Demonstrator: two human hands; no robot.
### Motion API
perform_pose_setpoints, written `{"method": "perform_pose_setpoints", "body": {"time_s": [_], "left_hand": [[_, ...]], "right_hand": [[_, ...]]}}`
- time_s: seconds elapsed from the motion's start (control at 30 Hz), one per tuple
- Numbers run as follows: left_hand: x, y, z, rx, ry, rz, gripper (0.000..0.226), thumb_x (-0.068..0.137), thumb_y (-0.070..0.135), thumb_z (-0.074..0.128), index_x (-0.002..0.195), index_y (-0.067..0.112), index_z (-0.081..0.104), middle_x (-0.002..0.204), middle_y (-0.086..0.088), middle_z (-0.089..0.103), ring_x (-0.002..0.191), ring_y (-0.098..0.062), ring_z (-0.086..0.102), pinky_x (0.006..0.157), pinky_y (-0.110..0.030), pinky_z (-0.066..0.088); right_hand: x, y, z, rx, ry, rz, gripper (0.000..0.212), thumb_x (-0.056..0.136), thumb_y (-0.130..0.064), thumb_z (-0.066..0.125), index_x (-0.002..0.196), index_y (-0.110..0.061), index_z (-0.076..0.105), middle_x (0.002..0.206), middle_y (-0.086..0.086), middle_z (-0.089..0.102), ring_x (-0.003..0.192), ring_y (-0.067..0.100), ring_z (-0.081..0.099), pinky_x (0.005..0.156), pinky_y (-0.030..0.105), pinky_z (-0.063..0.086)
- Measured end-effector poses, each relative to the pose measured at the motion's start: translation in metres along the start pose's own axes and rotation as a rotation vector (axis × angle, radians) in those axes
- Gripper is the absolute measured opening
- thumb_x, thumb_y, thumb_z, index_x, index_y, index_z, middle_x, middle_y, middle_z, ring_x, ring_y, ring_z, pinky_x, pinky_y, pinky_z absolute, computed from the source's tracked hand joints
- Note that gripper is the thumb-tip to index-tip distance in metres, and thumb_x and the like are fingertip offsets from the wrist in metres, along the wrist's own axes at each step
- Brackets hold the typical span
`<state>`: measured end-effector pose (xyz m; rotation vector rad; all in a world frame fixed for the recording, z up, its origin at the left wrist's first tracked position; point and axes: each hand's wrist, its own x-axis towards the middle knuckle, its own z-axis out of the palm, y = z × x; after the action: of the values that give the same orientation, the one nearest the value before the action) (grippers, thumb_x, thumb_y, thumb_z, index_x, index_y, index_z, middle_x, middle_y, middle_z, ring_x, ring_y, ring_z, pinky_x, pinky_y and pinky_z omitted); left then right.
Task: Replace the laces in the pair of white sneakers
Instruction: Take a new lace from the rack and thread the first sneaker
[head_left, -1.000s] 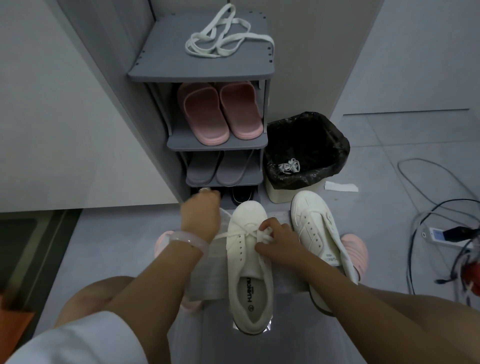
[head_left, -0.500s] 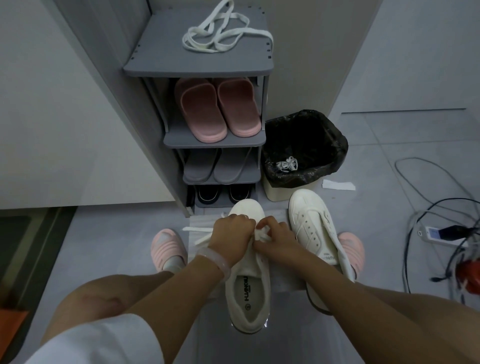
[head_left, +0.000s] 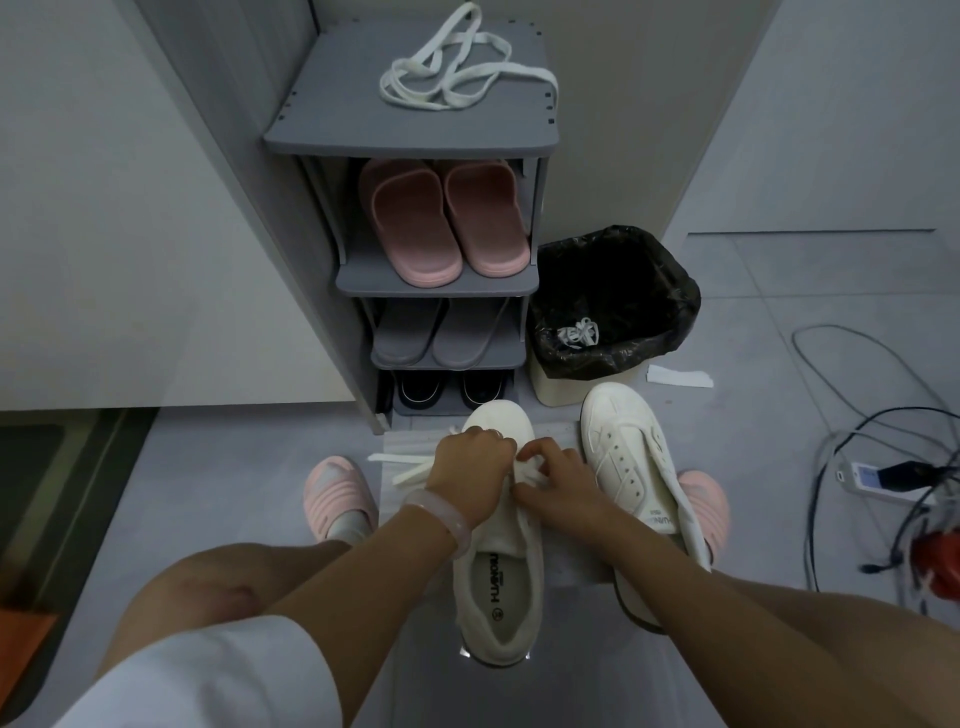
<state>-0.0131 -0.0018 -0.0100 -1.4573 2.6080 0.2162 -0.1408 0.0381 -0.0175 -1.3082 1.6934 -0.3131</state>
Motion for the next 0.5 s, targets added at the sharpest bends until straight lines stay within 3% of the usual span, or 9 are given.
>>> {"method": "perform_pose_setpoints", "body": {"time_s": [0.13, 0.3, 0.5], "left_hand": [[0.000, 0.000, -0.004, 0.000, -0.014, -0.036, 0.024, 0.087, 0.002, 0.042, 0.107, 0.009, 0.054, 0.111, -0.008, 0.057, 0.106, -0.025, 0.054, 0.068, -0.030, 0.036], [-0.006, -0.047, -0.015, 0.022, 0.020, -0.333, 0.025, 0.086, 0.000, 0.045, 0.106, 0.010, 0.058, 0.110, -0.007, 0.059, 0.102, -0.025, 0.059, 0.070, -0.031, 0.042], [-0.014, -0.027, -0.007, -0.151, 0.082, -0.045, 0.026, 0.093, 0.025, 0.044, 0.116, 0.022, 0.055, 0.116, 0.002, 0.059, 0.109, -0.018, 0.052, 0.080, -0.030, 0.041]], "right_hand": [[0.001, 0.001, -0.001, -0.010, -0.009, 0.014, 0.036, 0.082, -0.031, 0.058, 0.116, -0.031, 0.045, 0.112, 0.003, 0.038, 0.116, 0.026, 0.040, 0.100, 0.037, 0.036], [-0.001, 0.002, 0.000, 0.014, 0.012, -0.003, 0.033, 0.081, -0.030, 0.060, 0.111, -0.032, 0.046, 0.115, 0.002, 0.039, 0.117, 0.025, 0.037, 0.097, 0.034, 0.034], [-0.004, -0.001, 0.003, 0.031, 0.092, -0.055, 0.051, 0.078, -0.019, 0.066, 0.123, -0.023, 0.044, 0.126, 0.004, 0.033, 0.119, 0.021, 0.035, 0.094, 0.023, 0.030]]}}
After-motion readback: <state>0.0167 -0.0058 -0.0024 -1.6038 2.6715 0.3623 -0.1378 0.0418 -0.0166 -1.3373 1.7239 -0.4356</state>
